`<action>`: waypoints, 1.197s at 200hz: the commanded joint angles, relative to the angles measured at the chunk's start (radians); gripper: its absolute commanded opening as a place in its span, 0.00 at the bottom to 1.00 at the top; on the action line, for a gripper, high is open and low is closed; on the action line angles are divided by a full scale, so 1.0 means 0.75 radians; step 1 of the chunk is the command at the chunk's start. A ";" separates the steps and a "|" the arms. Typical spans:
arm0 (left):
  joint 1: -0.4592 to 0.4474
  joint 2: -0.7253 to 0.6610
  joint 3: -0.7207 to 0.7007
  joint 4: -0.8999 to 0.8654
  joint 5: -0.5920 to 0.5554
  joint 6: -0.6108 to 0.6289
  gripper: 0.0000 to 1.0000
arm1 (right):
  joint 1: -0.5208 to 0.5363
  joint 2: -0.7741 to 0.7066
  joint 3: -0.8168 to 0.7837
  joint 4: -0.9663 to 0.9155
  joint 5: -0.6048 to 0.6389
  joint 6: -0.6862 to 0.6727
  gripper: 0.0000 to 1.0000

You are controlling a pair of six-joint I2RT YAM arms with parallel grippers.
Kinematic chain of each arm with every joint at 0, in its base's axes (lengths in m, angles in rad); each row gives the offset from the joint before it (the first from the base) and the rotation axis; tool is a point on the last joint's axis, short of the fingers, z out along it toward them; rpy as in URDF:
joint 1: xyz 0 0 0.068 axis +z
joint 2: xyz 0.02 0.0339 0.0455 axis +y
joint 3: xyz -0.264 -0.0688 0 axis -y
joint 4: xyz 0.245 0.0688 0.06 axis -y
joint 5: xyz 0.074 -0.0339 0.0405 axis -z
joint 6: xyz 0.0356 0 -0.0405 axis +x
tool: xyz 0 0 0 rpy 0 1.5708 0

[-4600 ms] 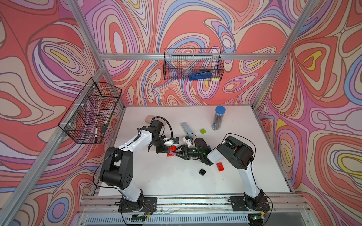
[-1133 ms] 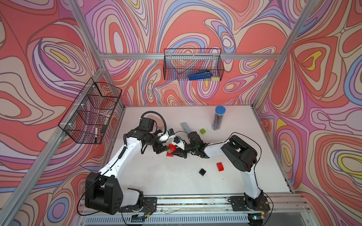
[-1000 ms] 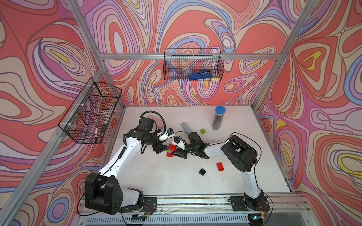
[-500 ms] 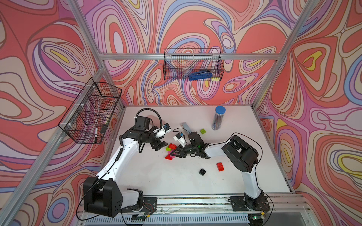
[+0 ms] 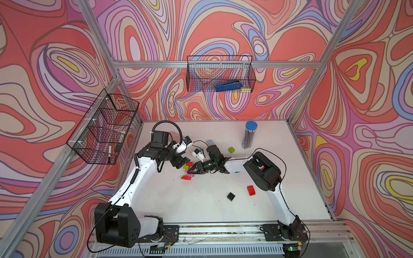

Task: Assemble the letter s with lego
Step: Adjust the lego brick at the center of the board.

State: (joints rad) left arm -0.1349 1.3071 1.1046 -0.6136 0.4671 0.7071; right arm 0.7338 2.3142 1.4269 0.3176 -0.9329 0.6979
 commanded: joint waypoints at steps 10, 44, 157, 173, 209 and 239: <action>0.026 0.018 0.031 0.024 0.020 -0.039 0.86 | -0.031 0.095 0.109 -0.137 -0.113 0.044 0.30; 0.038 0.034 0.041 0.029 0.027 -0.053 0.87 | -0.053 0.164 0.228 -0.230 -0.155 0.056 0.31; 0.043 0.079 0.071 -0.039 0.107 -0.050 0.91 | -0.068 0.210 0.285 -0.210 -0.124 0.252 0.47; 0.043 0.089 0.081 -0.050 0.106 -0.047 0.91 | -0.068 0.194 0.264 -0.211 -0.097 0.255 0.47; 0.043 0.094 0.087 -0.045 0.099 -0.059 0.91 | -0.066 0.113 0.221 -0.313 0.029 0.193 0.50; 0.043 0.102 0.088 -0.037 0.084 -0.073 0.91 | -0.045 0.065 0.240 -0.483 0.162 0.122 0.52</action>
State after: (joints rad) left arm -0.1093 1.3708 1.1393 -0.6128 0.5236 0.6643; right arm 0.6888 2.4084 1.6100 0.0898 -0.9386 0.8490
